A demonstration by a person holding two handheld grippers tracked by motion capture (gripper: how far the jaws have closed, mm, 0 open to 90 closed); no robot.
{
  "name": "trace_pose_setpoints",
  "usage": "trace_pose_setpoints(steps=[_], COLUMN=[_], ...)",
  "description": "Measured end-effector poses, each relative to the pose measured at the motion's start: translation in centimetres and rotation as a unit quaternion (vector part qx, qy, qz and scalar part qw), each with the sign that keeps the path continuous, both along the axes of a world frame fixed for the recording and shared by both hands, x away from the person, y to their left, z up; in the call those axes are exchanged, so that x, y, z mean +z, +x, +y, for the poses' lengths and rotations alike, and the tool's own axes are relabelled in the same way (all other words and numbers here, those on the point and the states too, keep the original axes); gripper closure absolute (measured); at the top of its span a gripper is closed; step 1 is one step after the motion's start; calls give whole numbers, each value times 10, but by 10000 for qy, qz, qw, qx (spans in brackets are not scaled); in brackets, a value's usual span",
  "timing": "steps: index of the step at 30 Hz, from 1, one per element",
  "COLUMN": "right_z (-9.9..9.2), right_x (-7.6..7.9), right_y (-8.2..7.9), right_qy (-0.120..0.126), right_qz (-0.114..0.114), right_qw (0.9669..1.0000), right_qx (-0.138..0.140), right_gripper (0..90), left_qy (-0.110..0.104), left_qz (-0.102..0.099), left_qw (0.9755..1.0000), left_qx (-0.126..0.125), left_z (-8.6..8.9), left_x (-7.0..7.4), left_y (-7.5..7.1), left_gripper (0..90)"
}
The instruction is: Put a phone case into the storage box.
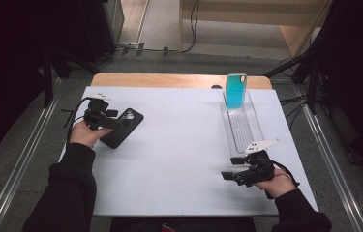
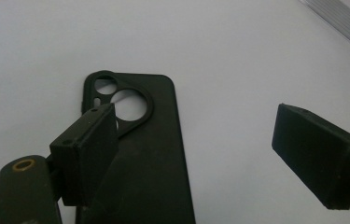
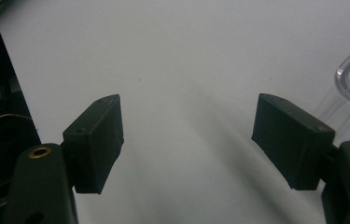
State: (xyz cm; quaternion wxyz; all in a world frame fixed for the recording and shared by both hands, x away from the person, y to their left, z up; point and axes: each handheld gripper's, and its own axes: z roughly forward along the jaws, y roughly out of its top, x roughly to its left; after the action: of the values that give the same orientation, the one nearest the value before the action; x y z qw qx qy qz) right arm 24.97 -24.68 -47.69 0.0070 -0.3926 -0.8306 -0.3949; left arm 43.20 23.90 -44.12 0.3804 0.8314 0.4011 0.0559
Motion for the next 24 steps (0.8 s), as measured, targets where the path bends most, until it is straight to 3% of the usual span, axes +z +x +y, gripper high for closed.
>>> trace_pose_setpoints(steps=[5,24], right_z=[0,0], right_x=[0,1], right_y=[-1,-3], right_qy=[-11,38], right_qz=[3,8], right_qw=[10000,10000], right_qx=[0,-1], right_gripper=[229,229], left_qy=[-60,264], left_qz=[-17,70], left_qw=[10000,9996], left_qx=[45,99], left_z=[2,5], left_x=[-5,-25], left_y=[6,7], left_gripper=[148,154])
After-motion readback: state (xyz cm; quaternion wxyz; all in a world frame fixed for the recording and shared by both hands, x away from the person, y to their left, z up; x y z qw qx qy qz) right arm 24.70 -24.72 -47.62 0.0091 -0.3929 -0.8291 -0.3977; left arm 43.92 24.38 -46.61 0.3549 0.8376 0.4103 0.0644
